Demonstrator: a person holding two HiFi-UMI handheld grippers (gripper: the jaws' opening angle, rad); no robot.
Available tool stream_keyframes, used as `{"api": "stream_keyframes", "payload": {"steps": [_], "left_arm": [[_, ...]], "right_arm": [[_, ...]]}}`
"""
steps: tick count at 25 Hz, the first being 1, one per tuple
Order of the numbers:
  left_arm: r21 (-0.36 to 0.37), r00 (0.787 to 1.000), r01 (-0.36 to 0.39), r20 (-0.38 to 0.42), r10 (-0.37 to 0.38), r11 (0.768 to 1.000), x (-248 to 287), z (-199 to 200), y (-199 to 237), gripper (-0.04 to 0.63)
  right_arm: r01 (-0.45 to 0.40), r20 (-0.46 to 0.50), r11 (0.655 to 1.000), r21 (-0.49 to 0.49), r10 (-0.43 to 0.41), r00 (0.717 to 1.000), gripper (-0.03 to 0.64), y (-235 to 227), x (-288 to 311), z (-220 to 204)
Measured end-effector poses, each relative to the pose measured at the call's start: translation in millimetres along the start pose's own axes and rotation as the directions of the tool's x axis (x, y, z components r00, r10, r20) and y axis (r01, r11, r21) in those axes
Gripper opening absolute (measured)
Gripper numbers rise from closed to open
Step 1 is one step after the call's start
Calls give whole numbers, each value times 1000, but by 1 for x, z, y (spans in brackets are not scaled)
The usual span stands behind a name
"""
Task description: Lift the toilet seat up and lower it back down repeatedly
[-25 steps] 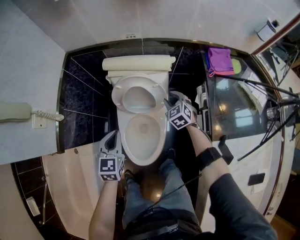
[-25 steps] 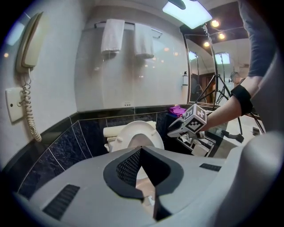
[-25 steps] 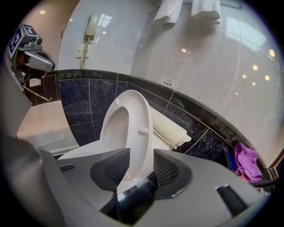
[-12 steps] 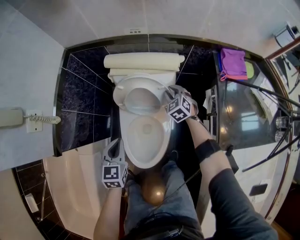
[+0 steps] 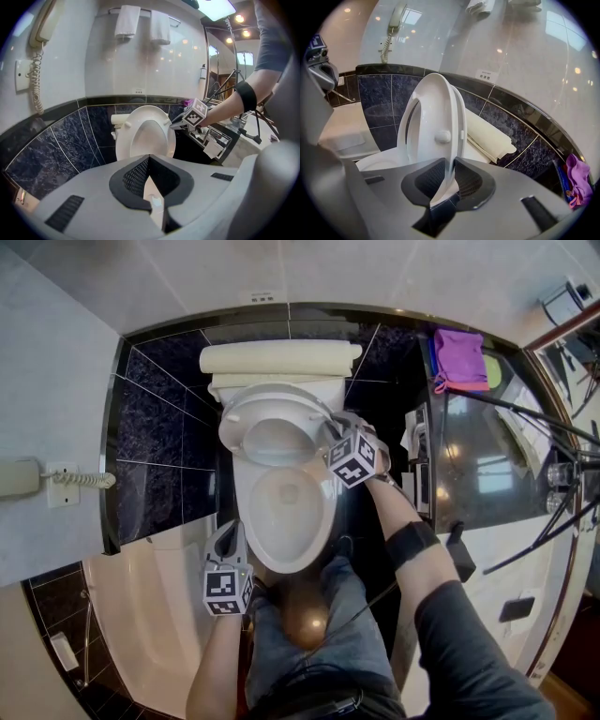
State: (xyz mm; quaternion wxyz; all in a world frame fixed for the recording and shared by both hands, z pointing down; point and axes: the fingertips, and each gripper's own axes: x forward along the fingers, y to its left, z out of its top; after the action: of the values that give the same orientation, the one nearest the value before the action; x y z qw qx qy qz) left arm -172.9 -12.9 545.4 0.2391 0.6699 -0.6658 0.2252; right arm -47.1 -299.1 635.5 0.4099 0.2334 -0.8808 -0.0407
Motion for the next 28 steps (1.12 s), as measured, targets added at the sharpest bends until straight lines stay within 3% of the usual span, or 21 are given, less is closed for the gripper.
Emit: {"api": "stream_keyframes", "payload": {"steps": [10,17,28], "left_arm": [[-17,996,55,-75,-56,998,3,-53,-20,-5],[-22,992,84,-93,-86,996,17,-95,-30,-5],[-14,987,145,-62,-146,989,35,-107,-29,-5]], "right_arm": [[37,-3,998,-54,-37,999,81,40,-38,-11],[107,10,990,-94,-106,994,80,79,-69,-29],[124,-52,981,-146,-133,990,80,174,-110,-86]]}}
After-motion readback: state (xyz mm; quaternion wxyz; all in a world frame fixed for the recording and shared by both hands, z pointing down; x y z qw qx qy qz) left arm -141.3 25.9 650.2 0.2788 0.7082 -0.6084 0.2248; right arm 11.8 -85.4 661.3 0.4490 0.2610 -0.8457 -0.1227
